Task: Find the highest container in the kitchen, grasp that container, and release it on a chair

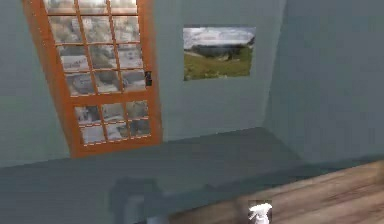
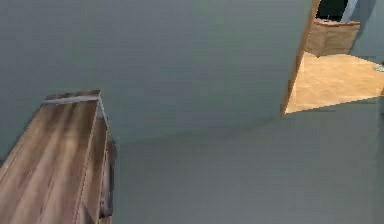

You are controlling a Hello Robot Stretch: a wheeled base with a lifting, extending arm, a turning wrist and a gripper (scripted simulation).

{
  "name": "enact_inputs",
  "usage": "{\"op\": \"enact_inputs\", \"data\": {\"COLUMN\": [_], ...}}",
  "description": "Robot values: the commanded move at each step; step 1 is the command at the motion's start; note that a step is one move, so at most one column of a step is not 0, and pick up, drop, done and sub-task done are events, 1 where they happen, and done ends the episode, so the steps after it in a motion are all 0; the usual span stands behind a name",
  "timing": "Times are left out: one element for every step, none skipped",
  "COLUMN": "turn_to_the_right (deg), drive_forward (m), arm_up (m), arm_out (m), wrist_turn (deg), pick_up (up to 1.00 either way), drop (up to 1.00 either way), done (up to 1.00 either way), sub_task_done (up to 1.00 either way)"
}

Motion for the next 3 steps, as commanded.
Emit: {"op": "enact_inputs", "data": {"turn_to_the_right": [-45.0,-18.0,0.0], "drive_forward": [0.00,0.00,0.00], "arm_up": [0.00,0.00,0.50], "arm_out": [0.00,0.00,0.00], "wrist_turn": [0.0,0.0,0.0], "pick_up": [0.00,0.00,0.00], "drop": [0.00,0.00,0.00], "done": [0.00,0.00,0.00], "sub_task_done": [0.00,0.00,0.00]}}
